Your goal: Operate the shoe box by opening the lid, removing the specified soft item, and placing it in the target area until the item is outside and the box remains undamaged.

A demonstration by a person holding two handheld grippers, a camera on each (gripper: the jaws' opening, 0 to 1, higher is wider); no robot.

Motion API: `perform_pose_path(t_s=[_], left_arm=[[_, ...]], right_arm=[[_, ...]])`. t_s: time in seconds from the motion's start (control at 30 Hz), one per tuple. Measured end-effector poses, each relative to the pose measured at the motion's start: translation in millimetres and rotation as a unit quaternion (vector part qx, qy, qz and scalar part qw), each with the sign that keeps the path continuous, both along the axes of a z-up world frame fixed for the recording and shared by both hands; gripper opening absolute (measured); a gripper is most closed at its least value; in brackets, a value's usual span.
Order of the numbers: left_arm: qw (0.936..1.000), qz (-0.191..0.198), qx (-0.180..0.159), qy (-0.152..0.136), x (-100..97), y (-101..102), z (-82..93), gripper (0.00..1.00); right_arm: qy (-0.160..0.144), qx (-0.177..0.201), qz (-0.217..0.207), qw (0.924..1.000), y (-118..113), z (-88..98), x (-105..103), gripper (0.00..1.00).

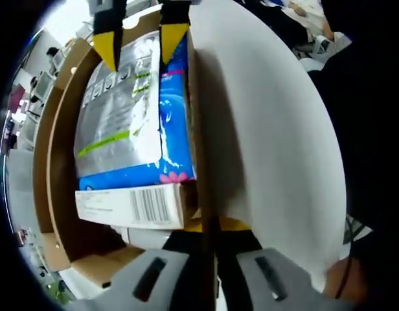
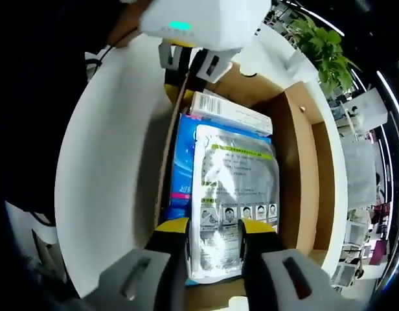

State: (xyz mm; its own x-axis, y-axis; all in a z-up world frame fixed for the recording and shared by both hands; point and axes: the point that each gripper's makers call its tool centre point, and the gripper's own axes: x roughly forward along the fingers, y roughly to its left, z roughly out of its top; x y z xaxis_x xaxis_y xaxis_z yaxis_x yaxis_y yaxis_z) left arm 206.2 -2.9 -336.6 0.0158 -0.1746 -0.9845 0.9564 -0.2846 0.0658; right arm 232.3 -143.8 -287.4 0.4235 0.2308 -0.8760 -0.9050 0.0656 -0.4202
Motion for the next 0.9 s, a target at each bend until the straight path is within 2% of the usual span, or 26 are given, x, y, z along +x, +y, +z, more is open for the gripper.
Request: perform_pose_path(t_s=[0.23,0.4,0.47,0.63,0.7,0.9], left_arm=[[1.0,0.0,0.002,-0.001,-0.7,0.3,-1.2,0.03],[1.0,0.001,0.007,-0.001,-2.5,0.2,-2.8,0.03],[1.0,0.001,0.005,0.001,-2.3,0.0,-3.1,0.03],[1.0,0.001,0.004,0.002,-3.4,0.2,-2.4,0.03],[1.0,0.001,0.003,0.003,-3.6,0.5,-2.1,0.03],[1.0,0.002,0.001,0.006,-2.1,1.7,-2.7,0.03]], right_arm=[[-0.035,0.01,-0.008,0.9993,0.4,1.6,1.1,0.28],[-0.075,0.009,-0.006,0.9971,3.0,6.7,7.9,0.34],[-0.106,0.015,-0.005,0.9942,4.9,13.8,11.5,0.39],[-0.136,0.038,-0.025,0.9897,2.9,21.2,13.9,0.46],[-0.166,0.034,-0.02,0.9853,3.4,27.1,15.5,0.49],[-0.216,0.018,-0.012,0.9762,7.9,39.2,14.1,0.5]])
